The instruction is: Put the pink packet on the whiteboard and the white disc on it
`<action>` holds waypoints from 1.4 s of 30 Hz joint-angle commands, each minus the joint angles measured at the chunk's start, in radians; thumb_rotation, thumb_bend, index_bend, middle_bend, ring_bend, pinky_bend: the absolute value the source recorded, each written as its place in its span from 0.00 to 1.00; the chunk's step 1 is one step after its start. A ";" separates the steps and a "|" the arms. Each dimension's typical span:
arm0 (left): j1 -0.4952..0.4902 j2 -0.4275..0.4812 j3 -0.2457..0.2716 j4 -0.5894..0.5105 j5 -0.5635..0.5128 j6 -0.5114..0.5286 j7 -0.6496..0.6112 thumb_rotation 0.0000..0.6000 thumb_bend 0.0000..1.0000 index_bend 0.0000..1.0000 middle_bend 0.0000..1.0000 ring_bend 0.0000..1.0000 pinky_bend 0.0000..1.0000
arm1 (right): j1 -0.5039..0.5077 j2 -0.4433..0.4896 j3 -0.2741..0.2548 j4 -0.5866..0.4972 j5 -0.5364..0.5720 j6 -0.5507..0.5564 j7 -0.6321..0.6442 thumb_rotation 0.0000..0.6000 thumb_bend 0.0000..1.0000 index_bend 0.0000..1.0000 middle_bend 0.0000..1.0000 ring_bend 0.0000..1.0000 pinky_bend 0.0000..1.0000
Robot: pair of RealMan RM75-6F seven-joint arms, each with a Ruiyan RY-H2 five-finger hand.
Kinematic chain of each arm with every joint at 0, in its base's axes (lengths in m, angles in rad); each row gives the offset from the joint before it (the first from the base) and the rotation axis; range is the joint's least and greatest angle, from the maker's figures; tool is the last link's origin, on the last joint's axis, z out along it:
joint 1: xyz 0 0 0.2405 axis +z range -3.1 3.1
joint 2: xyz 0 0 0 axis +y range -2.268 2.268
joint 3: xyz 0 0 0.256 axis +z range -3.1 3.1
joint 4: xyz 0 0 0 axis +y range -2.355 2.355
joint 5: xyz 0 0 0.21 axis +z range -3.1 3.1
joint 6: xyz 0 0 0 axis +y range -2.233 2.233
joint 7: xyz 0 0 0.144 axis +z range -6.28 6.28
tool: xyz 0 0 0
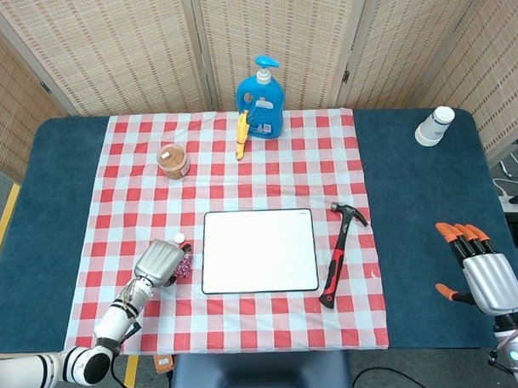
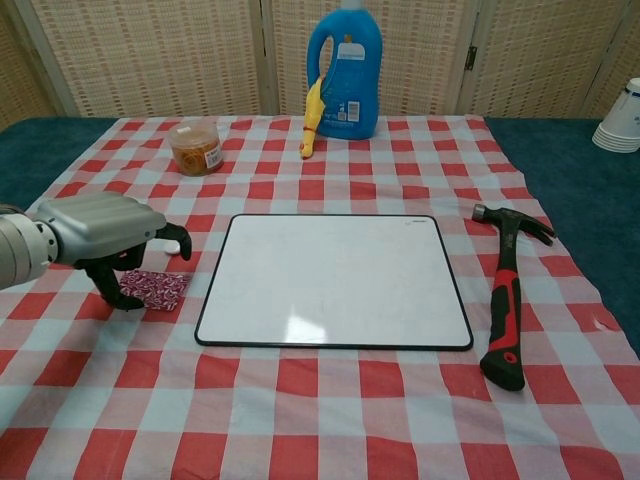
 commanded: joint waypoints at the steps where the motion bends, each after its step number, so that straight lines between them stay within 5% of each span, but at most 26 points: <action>1: -0.004 0.003 0.004 -0.001 -0.019 -0.009 -0.003 1.00 0.24 0.27 1.00 1.00 0.98 | 0.000 0.000 0.000 0.000 0.000 0.000 -0.001 1.00 0.02 0.06 0.12 0.05 0.13; 24: -0.029 0.009 0.019 0.011 -0.113 -0.020 -0.022 1.00 0.25 0.29 1.00 1.00 0.98 | 0.000 -0.001 0.002 0.000 0.003 0.001 -0.003 1.00 0.02 0.06 0.12 0.05 0.13; 42: -0.032 0.003 0.029 0.020 -0.107 -0.003 -0.047 1.00 0.26 0.41 1.00 1.00 1.00 | 0.000 -0.001 0.003 -0.001 0.004 0.000 -0.005 1.00 0.02 0.06 0.12 0.05 0.13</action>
